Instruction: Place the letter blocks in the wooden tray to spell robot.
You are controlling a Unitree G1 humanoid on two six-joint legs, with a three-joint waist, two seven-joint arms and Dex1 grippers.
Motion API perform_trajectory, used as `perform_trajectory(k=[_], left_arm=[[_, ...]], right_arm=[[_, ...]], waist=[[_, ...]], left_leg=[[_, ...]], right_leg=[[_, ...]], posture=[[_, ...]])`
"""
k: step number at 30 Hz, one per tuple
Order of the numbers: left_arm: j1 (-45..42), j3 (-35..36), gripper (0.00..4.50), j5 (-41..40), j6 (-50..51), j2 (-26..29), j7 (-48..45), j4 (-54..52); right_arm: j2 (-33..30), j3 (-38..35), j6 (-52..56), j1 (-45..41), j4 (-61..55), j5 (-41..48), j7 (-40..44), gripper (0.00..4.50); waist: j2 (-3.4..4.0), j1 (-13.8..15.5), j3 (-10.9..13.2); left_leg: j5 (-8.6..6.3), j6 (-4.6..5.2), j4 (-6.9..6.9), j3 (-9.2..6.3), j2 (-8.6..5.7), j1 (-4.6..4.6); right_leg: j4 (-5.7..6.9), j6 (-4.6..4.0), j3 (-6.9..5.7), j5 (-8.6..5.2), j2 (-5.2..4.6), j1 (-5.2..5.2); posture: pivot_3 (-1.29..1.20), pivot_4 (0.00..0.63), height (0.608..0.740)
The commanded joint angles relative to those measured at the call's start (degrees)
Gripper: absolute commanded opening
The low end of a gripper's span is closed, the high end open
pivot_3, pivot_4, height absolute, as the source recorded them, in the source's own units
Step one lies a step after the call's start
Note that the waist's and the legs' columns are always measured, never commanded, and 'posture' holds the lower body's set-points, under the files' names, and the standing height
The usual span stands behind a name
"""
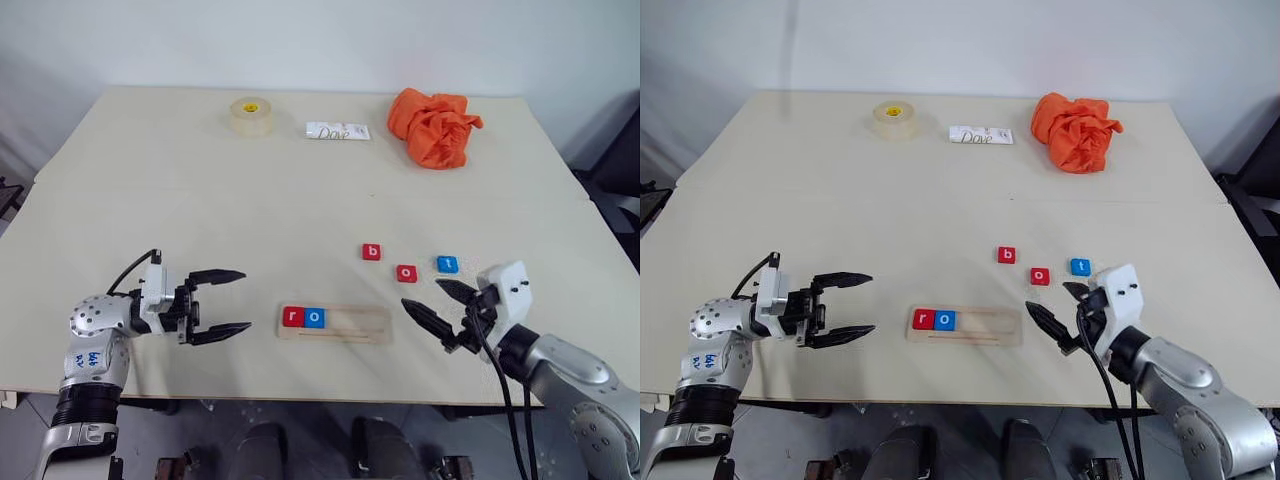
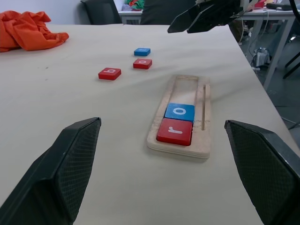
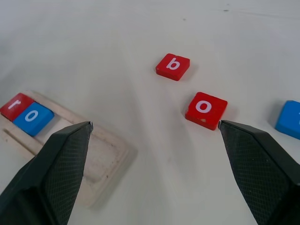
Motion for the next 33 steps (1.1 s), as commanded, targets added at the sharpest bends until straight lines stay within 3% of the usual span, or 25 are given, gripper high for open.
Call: perform_trajectory(k=[1, 18, 25, 33], left_arm=[[-0.6, 0.5, 4.49, -1.3, 0.2, 0.7, -1.1, -0.4], [-1.9, 0.5, 4.49, -1.6, 2.7, 0.5, -2.2, -1.3], [0.3, 0.1, 4.49, -2.3, 4.7, -0.4, 2.1, -10.3], [2.7, 0.6, 4.49, -2.9, 5.7, -0.1, 3.7, -13.6]], right_arm=[[-1.3, -1.8, -3.7, 1.9, -2.1, -1.3, 1.6, 4.5], [-1.5, 0.2, -5.6, -1.2, 0.4, -3.2, 1.6, 4.5], [4.7, 11.8, 2.8, -20.7, 6.7, -9.3, -10.3, 4.5], [14.8, 19.9, 7.9, -33.2, 15.7, -18.1, -20.5, 4.5]], waist=[[0.0, -0.1, 0.0], [0.0, -0.1, 0.0], [0.0, -0.4, 0.0], [0.01, -0.3, 0.0]], left_leg=[[0.0, 0.01, 0.0, -0.01, 0.0, 0.01], [0.01, 0.0, 0.0, -0.01, 0.02, 0.01], [0.03, 0.0, 0.01, -0.03, 0.08, 0.03], [0.03, 0.0, -0.04, 0.0, 0.05, -0.07]], right_leg=[[0.01, 0.0, 0.0, 0.0, 0.0, 0.0], [0.02, -0.01, 0.0, -0.01, 0.02, -0.01], [0.11, -0.08, 0.01, -0.02, 0.02, -0.06], [0.1, -0.13, 0.0, -0.05, 0.01, -0.16]], posture=[[0.0, 0.15, 0.74], [0.0, 0.15, 0.74], [0.0, 0.15, 0.74], [0.0, 0.15, 0.74]])
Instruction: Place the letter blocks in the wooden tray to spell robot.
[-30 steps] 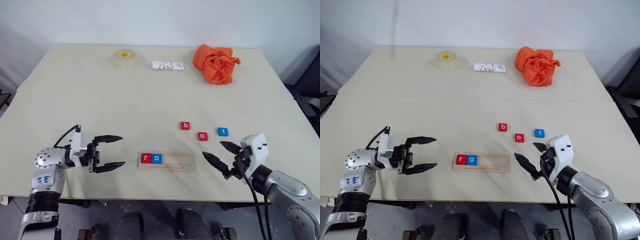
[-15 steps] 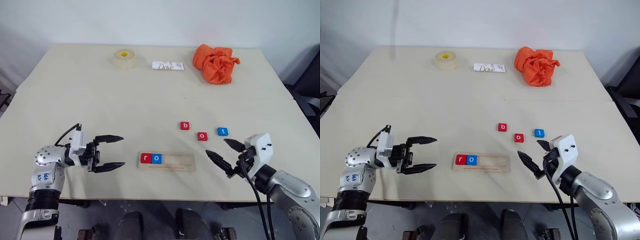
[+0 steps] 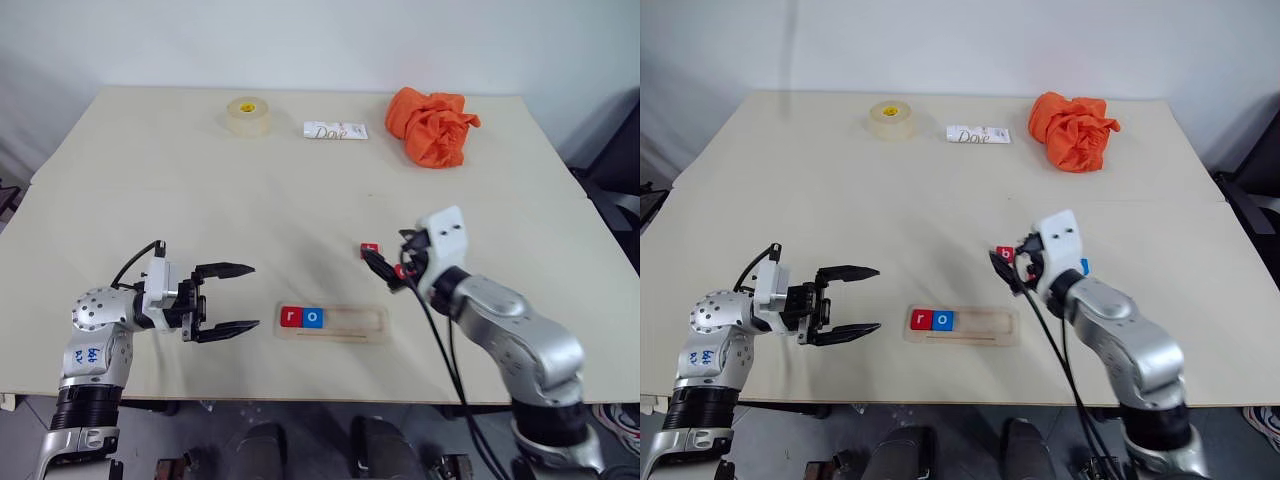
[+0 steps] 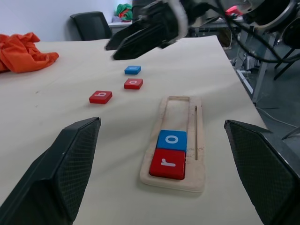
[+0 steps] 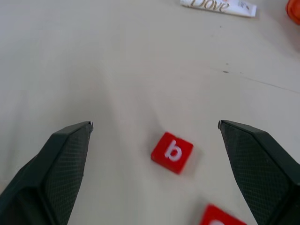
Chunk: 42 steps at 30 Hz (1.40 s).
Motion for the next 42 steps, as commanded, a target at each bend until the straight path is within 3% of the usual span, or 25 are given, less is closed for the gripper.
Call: perform_trajectory(k=[1, 12, 37, 40, 42], left_arm=[[1.2, 0.7, 4.49, -1.5, 0.1, 0.3, 0.9, -2.9], [4.0, 0.6, 4.49, -1.9, -0.4, -0.2, 2.0, -4.8], [6.9, 0.9, 4.49, -1.8, -2.5, -1.0, 4.2, -5.8], [7.3, 1.0, 4.5, -1.9, -2.7, -1.0, 4.4, -6.0], [7.5, 1.1, 4.5, -1.9, -2.8, -1.0, 4.5, -6.1]], right_arm=[[2.7, 1.6, 1.5, -3.4, 2.6, -4.2, -4.0, 4.5], [11.8, 1.3, 2.1, -7.7, 12.6, -13.8, -12.6, 4.5], [19.6, 1.7, -0.8, -8.6, 21.8, -20.1, -13.7, 4.5], [20.9, 1.6, -0.4, -8.9, 22.4, -20.6, -13.9, 3.94], [21.2, 1.7, -0.1, -8.8, 22.1, -21.0, -13.8, 3.22]], waist=[[0.0, 0.0, 0.0], [0.02, -1.1, 0.0], [0.03, -1.8, 0.0], [0.03, -1.9, 0.0], [0.03, -1.8, 0.0]], left_leg=[[0.0, 0.0, 0.0, 0.0, 0.0, 0.0], [-0.01, 0.0, -0.05, 0.0, 0.03, -0.01], [0.03, -0.06, -0.65, 0.06, 0.02, 0.01], [0.03, -0.06, -0.65, 0.06, 0.02, 0.02], [0.04, -0.07, -0.64, 0.06, 0.03, 0.02]], right_leg=[[0.0, 0.0, 0.0, 0.0, -0.01, 0.0], [0.02, -0.01, 0.0, 0.0, 0.01, -0.03], [-0.13, -0.01, -0.01, 0.0, 0.02, -0.12], [-0.14, -0.01, -0.01, 0.0, 0.01, -0.11], [-0.15, -0.01, -0.01, 0.0, 0.01, -0.11]], posture=[[0.0, 0.15, 0.74], [0.0, 0.15, 0.74], [0.0, 0.15, 0.74], [0.0, 0.15, 0.74], [0.0, 0.15, 0.74]])
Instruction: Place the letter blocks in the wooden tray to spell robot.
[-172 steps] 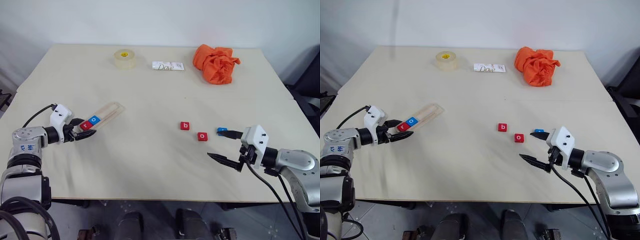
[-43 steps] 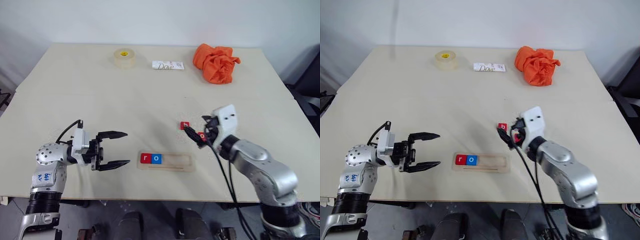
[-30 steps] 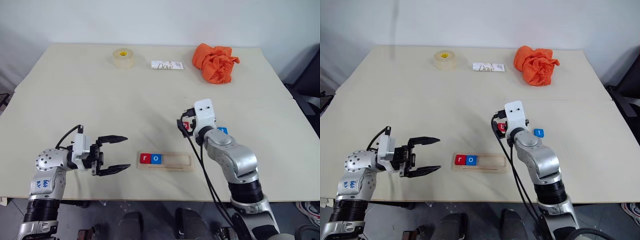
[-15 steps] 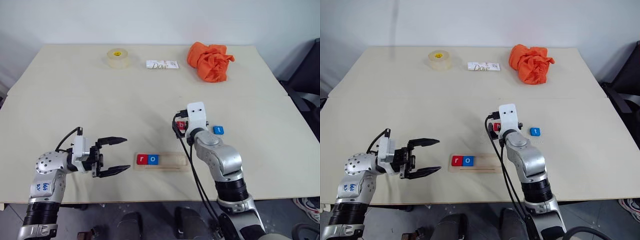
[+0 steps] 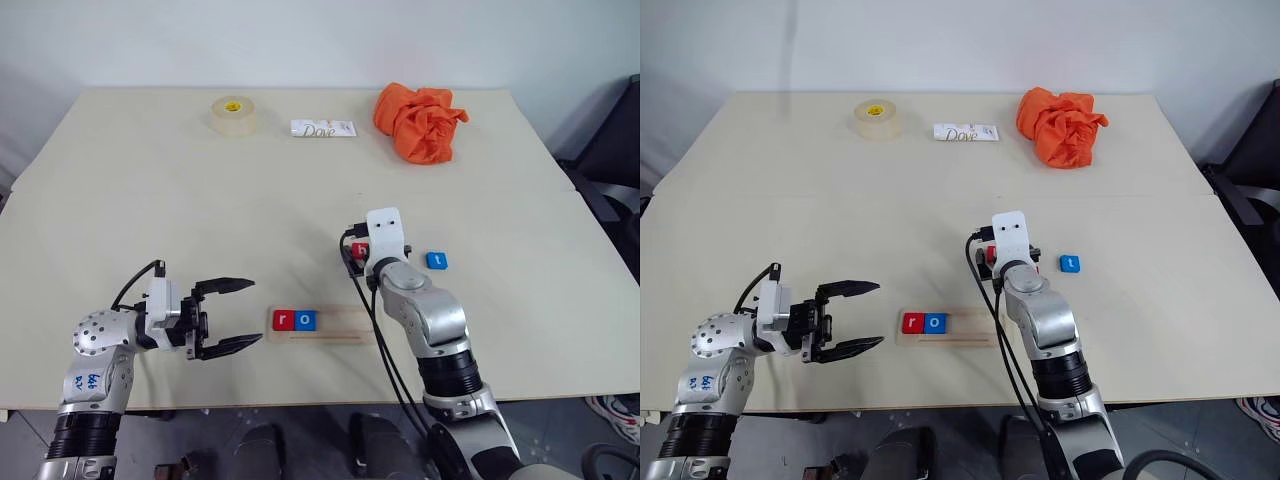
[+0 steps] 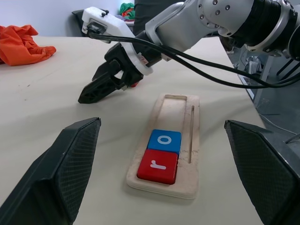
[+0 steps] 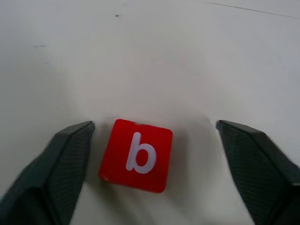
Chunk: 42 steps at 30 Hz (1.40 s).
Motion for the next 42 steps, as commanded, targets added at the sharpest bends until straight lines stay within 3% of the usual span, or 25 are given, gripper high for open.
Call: perform_trajectory(k=[1, 5, 6, 18, 32, 42], left_arm=[[0.7, 1.1, 4.5, -1.3, -1.0, 0.2, 0.4, -1.8], [1.1, 1.2, 4.5, -1.3, -1.3, 0.3, 0.6, -1.8], [1.2, 1.2, 4.5, -1.3, -1.4, 0.3, 0.7, -1.9], [0.3, 0.0, 4.5, -1.7, -1.5, 0.0, -1.0, -0.6], [-7.1, -2.5, 4.5, -0.9, -1.6, 0.0, -8.4, 7.5], [-7.7, -3.6, 4.5, -0.9, -0.7, -0.3, -8.6, 7.2]], right_arm=[[0.9, -0.5, 0.6, -0.2, -0.5, -0.9, -0.6, 2.96], [1.7, -1.0, 1.4, 0.0, -1.5, -1.3, -0.9, 1.58], [1.8, -1.1, 1.5, 0.2, -1.8, -1.4, -0.9, 1.45], [-1.0, -3.8, 0.6, -2.1, -8.8, 0.2, 2.6, 1.46], [-9.7, -5.7, 27.9, 8.2, -39.1, -0.3, 4.8, 1.46], [-8.6, -8.4, 37.3, 16.9, -49.7, 0.7, 7.8, 1.46]], waist=[[0.0, 0.0, 0.0], [0.0, 0.0, 0.0], [0.0, 0.0, 0.0], [0.03, 0.2, 0.0], [0.04, 0.4, 0.0], [0.04, 0.5, 0.0]], left_leg=[[0.0, 0.0, 0.0, 0.0, 0.0, 0.0], [0.0, 0.0, -0.02, 0.0, -0.01, 0.0], [0.0, 0.0, -0.02, 0.0, -0.01, 0.0], [0.0, 0.0, -0.12, 0.0, -0.01, -0.03], [0.0, 0.0, -0.16, -0.01, -0.02, -0.05], [0.0, 0.0, -0.11, -0.04, -0.04, -0.04]], right_leg=[[-0.01, 0.0, 0.0, 0.0, 0.0, 0.0], [-0.01, 0.0, 0.0, 0.0, -0.02, 0.0], [-0.01, 0.0, 0.0, 0.0, -0.02, 0.01], [-0.09, 0.0, -0.01, 0.0, -0.02, -0.02], [-0.16, -0.02, -0.06, -0.01, 0.01, -0.02], [-0.33, -0.05, -0.07, -0.03, 0.0, -0.01]], posture=[[0.0, 0.15, 0.74], [0.0, 0.15, 0.74], [0.0, 0.15, 0.74], [0.0, 0.15, 0.74], [0.0, 0.15, 0.74], [0.0, 0.15, 0.74]])
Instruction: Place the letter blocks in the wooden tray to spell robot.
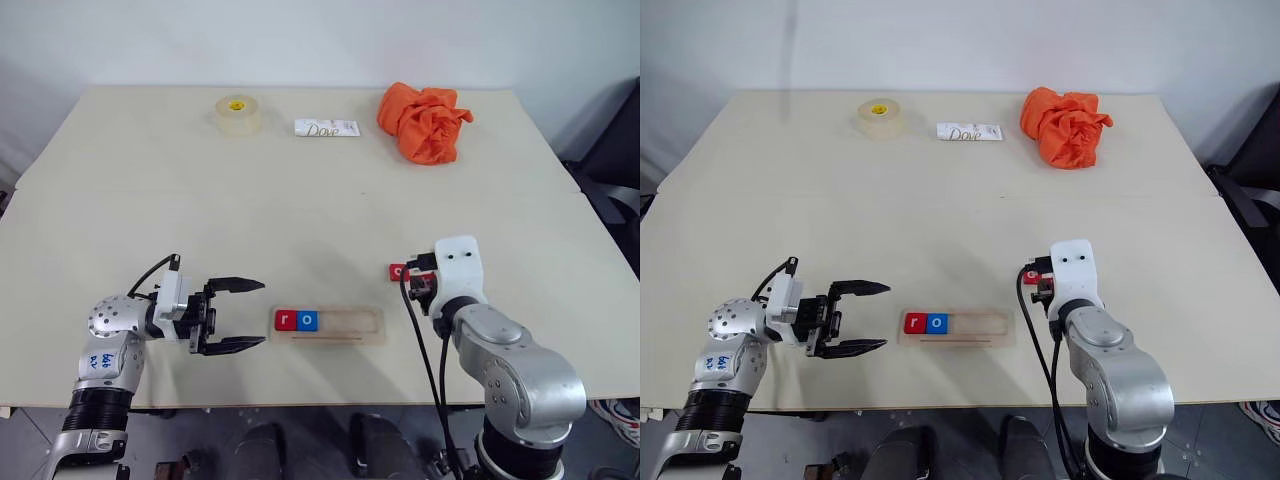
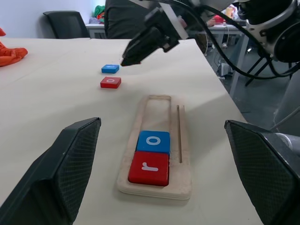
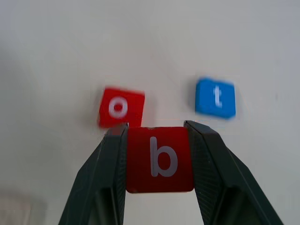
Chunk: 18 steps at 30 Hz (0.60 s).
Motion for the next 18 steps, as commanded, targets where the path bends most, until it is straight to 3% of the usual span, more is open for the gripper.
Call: perform_trajectory(k=[1, 12, 18], left_arm=[[-0.4, -0.2, 4.5, -0.8, 0.1, 0.0, -0.3, -1.4], [-0.1, -0.5, 4.5, -0.9, 0.9, 0.1, 0.2, -2.4], [-0.3, -0.6, 4.5, -0.9, 0.9, -0.3, 0.7, -2.4]], right_arm=[[0.6, -1.9, 1.6, 2.0, -4.3, 1.3, 2.0, 1.46], [-0.3, -0.7, -2.8, 8.6, -3.6, 2.9, 5.0, 1.46], [-1.3, -1.5, -6.5, 8.6, -3.7, 3.4, 6.6, 3.5]], waist=[[0.0, 0.0, 0.0], [0.0, -0.1, 0.0], [0.0, 0.0, 0.0]], left_leg=[[0.0, 0.0, -0.01, -0.01, 0.01, 0.0], [0.0, 0.0, 0.0, -0.02, 0.0, 0.01], [0.0, 0.0, -0.01, -0.04, 0.0, 0.01]], right_leg=[[0.01, 0.0, 0.0, 0.0, 0.01, 0.0], [-0.01, -0.01, 0.0, -0.01, 0.01, 0.0], [-0.01, -0.01, -0.01, -0.01, 0.01, 0.0]], posture=[[0.0, 0.15, 0.74], [0.0, 0.15, 0.74], [0.0, 0.15, 0.74]])
